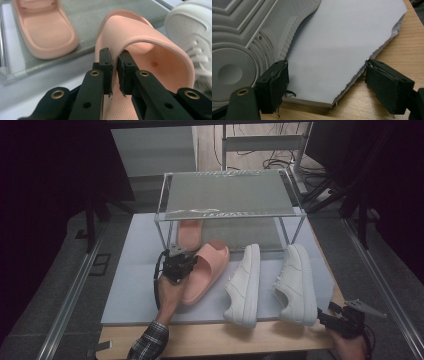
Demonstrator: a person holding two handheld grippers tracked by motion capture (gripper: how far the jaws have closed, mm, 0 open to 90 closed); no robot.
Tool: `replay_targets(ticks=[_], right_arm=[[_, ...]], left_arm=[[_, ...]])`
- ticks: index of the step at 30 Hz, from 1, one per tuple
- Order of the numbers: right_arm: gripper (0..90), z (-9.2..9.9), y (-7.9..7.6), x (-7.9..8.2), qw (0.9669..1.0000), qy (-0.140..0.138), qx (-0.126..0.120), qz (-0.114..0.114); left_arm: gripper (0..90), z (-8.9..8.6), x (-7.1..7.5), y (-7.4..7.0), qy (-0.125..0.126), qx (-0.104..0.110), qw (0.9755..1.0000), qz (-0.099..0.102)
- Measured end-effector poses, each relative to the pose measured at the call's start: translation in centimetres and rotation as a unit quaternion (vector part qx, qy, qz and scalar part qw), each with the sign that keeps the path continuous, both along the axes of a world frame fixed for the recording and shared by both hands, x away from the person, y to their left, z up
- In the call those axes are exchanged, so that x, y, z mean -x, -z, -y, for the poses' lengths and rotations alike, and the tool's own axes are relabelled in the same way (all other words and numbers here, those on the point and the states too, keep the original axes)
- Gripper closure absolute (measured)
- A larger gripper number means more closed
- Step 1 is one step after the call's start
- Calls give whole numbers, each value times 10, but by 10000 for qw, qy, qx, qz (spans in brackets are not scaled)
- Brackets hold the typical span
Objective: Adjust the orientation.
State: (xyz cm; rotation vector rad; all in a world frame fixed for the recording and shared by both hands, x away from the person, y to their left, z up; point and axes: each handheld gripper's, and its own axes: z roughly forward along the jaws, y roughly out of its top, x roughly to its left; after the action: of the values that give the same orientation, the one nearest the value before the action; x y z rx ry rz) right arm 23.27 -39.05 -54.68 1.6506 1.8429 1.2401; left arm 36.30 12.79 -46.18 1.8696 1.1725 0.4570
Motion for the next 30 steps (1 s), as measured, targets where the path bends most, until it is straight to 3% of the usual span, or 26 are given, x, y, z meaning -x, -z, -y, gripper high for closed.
replay_targets(ticks=[11,18,26,30], right_arm=[[190,0,0,0,10000,2,-4,-1],[190,0,0,0,10000,1,-16,-2],[189,0,0,0,10000,5,-27,1],[189,0,0,0,10000,-1,-20,1]], left_arm=[[825,16,-29,4,-430,255,9987,102],[825,30,-46,10,-719,229,9970,186],[817,38,-61,23,-1125,433,9925,218],[811,38,-67,30,-1250,436,9910,187]])
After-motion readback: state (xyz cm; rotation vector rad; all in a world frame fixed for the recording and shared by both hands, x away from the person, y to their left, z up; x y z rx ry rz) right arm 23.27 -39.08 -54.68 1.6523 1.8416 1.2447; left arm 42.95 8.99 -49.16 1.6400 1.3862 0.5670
